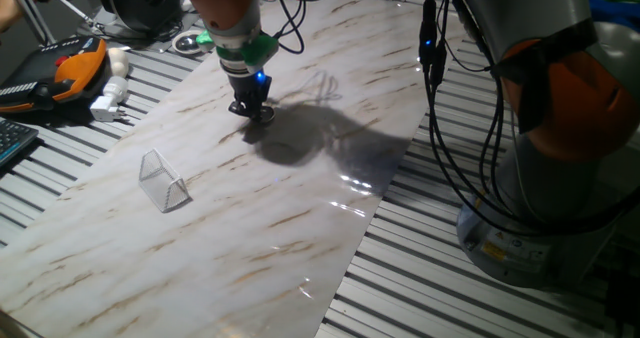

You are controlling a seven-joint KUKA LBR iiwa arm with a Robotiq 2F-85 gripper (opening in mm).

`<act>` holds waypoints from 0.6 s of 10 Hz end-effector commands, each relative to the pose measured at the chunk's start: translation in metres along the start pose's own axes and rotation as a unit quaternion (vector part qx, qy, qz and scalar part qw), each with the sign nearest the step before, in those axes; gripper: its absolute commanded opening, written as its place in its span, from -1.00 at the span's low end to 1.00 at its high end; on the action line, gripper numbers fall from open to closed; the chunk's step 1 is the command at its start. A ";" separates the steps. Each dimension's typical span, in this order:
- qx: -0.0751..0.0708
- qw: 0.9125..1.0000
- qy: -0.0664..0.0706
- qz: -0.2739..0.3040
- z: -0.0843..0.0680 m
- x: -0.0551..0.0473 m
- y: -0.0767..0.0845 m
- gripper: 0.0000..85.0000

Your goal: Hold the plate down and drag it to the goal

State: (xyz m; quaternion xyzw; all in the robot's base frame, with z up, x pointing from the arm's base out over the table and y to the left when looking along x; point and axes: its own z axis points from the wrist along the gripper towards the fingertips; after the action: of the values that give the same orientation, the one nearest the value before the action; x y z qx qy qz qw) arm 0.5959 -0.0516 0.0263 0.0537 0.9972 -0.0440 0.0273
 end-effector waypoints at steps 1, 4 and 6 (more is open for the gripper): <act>0.000 1.000 0.000 0.001 0.000 0.000 0.002 -1.00; 0.000 1.000 0.000 0.002 0.000 0.000 0.005 -1.00; -0.003 1.000 0.000 0.004 0.000 0.000 0.008 -1.00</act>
State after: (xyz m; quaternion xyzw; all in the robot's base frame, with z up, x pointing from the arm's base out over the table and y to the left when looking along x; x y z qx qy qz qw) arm 0.5973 -0.0438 0.0253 0.0576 0.9971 -0.0407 0.0275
